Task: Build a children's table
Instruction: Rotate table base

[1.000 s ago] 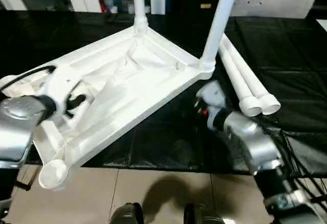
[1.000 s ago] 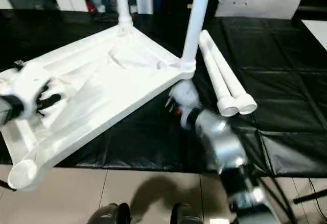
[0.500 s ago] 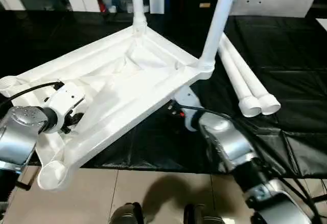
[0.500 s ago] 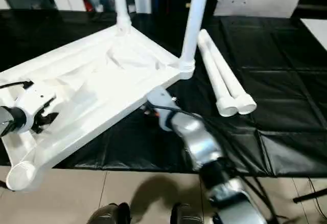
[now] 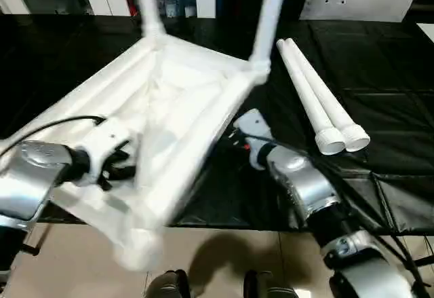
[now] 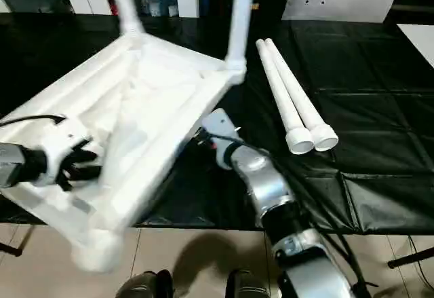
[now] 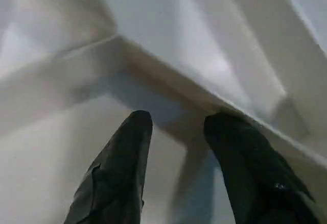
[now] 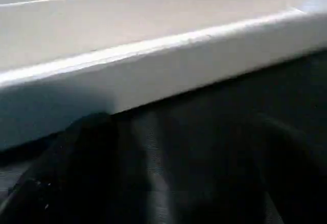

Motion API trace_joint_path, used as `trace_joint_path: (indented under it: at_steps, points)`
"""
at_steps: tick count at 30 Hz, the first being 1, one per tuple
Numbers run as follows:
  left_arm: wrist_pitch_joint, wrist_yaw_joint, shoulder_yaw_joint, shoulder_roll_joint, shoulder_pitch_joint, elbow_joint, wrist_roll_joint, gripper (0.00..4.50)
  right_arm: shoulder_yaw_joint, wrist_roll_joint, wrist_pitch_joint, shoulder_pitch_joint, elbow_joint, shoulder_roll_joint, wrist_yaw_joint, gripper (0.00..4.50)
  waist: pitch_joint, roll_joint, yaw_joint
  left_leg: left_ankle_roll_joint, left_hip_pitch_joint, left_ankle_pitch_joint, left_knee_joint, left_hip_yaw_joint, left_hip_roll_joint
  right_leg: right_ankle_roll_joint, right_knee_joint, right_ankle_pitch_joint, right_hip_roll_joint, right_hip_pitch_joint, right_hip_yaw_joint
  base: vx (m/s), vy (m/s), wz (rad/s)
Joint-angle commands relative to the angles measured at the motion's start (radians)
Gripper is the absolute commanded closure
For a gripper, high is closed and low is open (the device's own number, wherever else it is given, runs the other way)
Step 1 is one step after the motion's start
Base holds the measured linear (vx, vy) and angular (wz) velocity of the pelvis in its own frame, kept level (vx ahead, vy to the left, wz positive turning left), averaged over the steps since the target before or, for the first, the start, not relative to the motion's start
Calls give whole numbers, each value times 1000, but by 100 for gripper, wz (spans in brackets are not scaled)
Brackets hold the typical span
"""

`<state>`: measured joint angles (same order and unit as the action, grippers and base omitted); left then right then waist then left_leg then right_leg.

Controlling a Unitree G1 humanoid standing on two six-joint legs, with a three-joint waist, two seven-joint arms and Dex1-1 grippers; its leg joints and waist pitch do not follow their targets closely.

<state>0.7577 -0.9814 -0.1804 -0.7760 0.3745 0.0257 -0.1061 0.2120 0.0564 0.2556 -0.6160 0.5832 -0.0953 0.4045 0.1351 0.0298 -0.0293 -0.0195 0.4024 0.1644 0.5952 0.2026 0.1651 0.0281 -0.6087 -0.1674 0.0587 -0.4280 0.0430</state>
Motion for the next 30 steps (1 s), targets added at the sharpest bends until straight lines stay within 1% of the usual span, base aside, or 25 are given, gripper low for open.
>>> trace_joint_path:
  at_steps: [1,3,6,7,9,10,11,12,13,14,15,16,17,18,19,21,22,23,24,25,26,27,29,30]
  points:
    - [-21,-52,-38,33,33,46,-64,231,17,5,-15,-19,15,22,-3,0,-66,16,1,-42,-42,313,-86,-40,62,206,77,-305,85,38,-58,0,0,0]
    - [-28,-63,-49,76,73,18,-72,231,2,3,-22,-36,28,18,-9,0,-68,16,1,-43,-42,307,-85,-39,62,205,77,-296,84,39,-58,0,0,0]
    - [-36,-71,-54,94,92,1,-72,231,-4,4,-29,-45,38,15,-10,0,-72,13,0,-34,-38,274,-82,-36,60,214,73,-249,84,45,-58,0,0,0]
    - [-41,-72,-58,105,104,-13,-71,231,-7,3,-34,-51,44,13,-11,0,-76,12,1,-26,-34,243,-80,-37,58,223,68,-212,84,50,-57,0,0,0]
    - [-64,-56,-65,129,132,-60,-51,231,-14,4,-43,-64,59,10,-13,0,-78,10,1,-4,-34,209,-75,-31,55,233,69,-179,82,50,-57,0,0,0]
    - [-103,-21,-73,148,162,-125,-16,231,-21,7,-52,-74,68,8,-17,0,-79,9,0,1,-32,198,-73,-31,55,235,68,-168,82,53,-57,0,0,0]
    - [-120,-3,-74,156,174,-154,-2,231,-24,8,-55,-77,70,7,-19,0,-80,7,-1,7,-32,189,-73,-31,55,237,67,-159,81,54,-56,0,0,0]
    - [-150,30,-73,171,197,-206,20,231,-28,9,-59,-83,71,4,-21,0,-80,8,-1,12,-31,189,-73,-31,54,234,69,-162,78,53,-55,0,0,0]
    - [-165,48,-72,178,208,-233,31,231,-29,10,-61,-85,70,2,-22,0,-80,8,-2,9,-32,198,-73,-32,55,232,68,-170,80,54,-54,0,0,0]
    - [-205,88,-76,188,239,-297,65,231,-34,18,-73,-90,63,-7,-29,0,-81,7,-1,9,-34,207,-73,-32,56,227,69,-181,79,53,-53,0,0,0]
    - [-228,110,-73,197,255,-330,77,231,-39,19,-77,-92,57,-13,-27,0,-82,4,0,8,-32,206,-74,-33,56,225,68,-182,80,55,-54,0,0,0]
    - [-250,138,-66,211,273,-367,83,231,-44,19,-87,-95,50,-21,-27,0,-82,5,-2,8,-33,202,-73,-33,57,224,69,-181,82,55,-54,0,0,0]
    - [-265,157,-60,222,286,-393,84,231,-49,19,-95,-97,46,-26,-26,0,-85,4,-2,10,-33,191,-71,-31,56,227,67,-165,80,56,-54,0,0,0]
    - [-285,184,-50,237,302,-426,83,231,-55,18,-103,-100,39,-35,-26,0,-86,4,-3,16,-30,176,-69,-31,55,232,65,-144,80,58,-53,0,0,0]
    - [-306,214,-40,252,317,-460,84,231,-62,14,-105,-103,31,-43,-23,0,-88,3,-3,17,-32,171,-68,-30,56,237,63,-131,81,58,-53,0,0,0]
    - [-384,283,-19,285,351,-558,96,231,-77,10,-113,-107,13,-63,-19,0,-91,0,-7,40,-28,148,-64,-29,53,243,62,-93,78,60,-52,0,0,0]
    - [-437,327,-5,303,366,-611,101,231,-88,4,-111,-106,-6,-77,-14,0,-93,1,-9,43,-30,145,-63,-29,54,244,60,-87,80,61,-52,0,0,0]
    - [-470,346,5,313,372,-636,100,231,-95,-2,-108,-103,-21,-85,-9,0,-93,-1,-10,52,-26,139,-62,-29,52,241,62,-82,77,63,-50,0,0,0]
    - [-500,358,19,323,374,-654,92,231,-105,-12,-104,-96,-43,-94,-1,0,-95,-3,-10,59,-25,132,-62,-31,53,243,60,-70,81,66,-50,0,0,0]
    - [-527,364,30,331,379,-674,87,231,-112,-20,-103,-92,-58,-101,5,0,-94,-1,-11,63,-26,133,-61,-31,54,242,60,-74,81,65,-50,0,0,0]
    - [-535,328,52,340,365,-646,55,231,-116,-30,-122,-64,-115,-132,40,0,-95,-3,-11,67,-26,133,-60,-30,55,246,60,-77,82,65,-50,0,0,0]
    - [-534,308,58,340,357,-624,42,231,-126,-52,-102,-48,-149,-141,66,0,-96,-6,-14,73,-26,129,-60,-29,57,247,60,-79,83,66,-50,0,0,0]
    - [-534,264,60,335,335,-576,22,231,-143,-84,-73,-23,-205,-153,94,0,-95,-7,-16,86,-24,123,-59,-30,59,252,60,-81,87,68,-51,0,0,0]
    - [-541,208,55,324,309,-524,2,231,-156,-100,-40,1,-257,-171,110,0,-95,-7,-17,92,-25,121,-60,-30,61,254,60,-96,86,65,-50,0,0,0]
